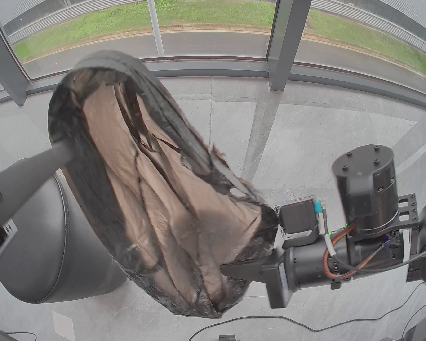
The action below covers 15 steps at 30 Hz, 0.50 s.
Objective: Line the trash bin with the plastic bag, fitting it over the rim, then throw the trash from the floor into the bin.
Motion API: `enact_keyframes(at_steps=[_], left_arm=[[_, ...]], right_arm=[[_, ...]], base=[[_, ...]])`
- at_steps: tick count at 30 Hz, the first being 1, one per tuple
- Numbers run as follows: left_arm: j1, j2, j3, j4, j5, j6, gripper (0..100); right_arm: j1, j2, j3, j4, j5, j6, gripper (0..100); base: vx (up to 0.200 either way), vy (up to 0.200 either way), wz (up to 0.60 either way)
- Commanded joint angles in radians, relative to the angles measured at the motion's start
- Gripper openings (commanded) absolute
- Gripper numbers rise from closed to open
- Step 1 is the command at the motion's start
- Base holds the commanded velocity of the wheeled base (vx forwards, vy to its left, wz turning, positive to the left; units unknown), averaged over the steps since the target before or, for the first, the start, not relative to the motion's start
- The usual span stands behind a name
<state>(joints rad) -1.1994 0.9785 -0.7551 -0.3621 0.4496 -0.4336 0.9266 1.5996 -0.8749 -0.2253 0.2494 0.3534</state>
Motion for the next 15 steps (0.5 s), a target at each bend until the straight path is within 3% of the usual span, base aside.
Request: enact_keyframes(at_steps=[1, 3, 6, 10, 15], left_arm=[[0.238, 0.035, 0.010, 0.206, -0.255, -0.215, 0], [0.334, 0.075, 0.026, 0.236, -0.319, -0.267, 0], [0.403, 0.126, 0.085, 0.226, -0.350, -0.286, 0], [0.408, 0.161, 0.126, 0.218, -0.358, -0.323, 0], [0.406, 0.195, 0.129, 0.219, -0.358, -0.329, 0]], right_arm=[[-0.086, -0.150, 0.066, 0.118, 0.103, 0.052, 0], [-0.101, -0.150, 0.094, 0.133, 0.122, 0.078, 0], [-0.118, -0.145, 0.152, 0.127, 0.172, 0.105, 0], [-0.141, -0.128, 0.206, 0.121, 0.254, 0.108, 0], [-0.144, -0.055, 0.209, 0.103, 0.278, 0.108, 0]], base=[[0.000, 0.000, 0.00], [0.000, 0.000, 0.00], [0.000, 0.000, 0.00], [0.000, 0.000, 0.00], [0.000, 0.000, 0.00]])
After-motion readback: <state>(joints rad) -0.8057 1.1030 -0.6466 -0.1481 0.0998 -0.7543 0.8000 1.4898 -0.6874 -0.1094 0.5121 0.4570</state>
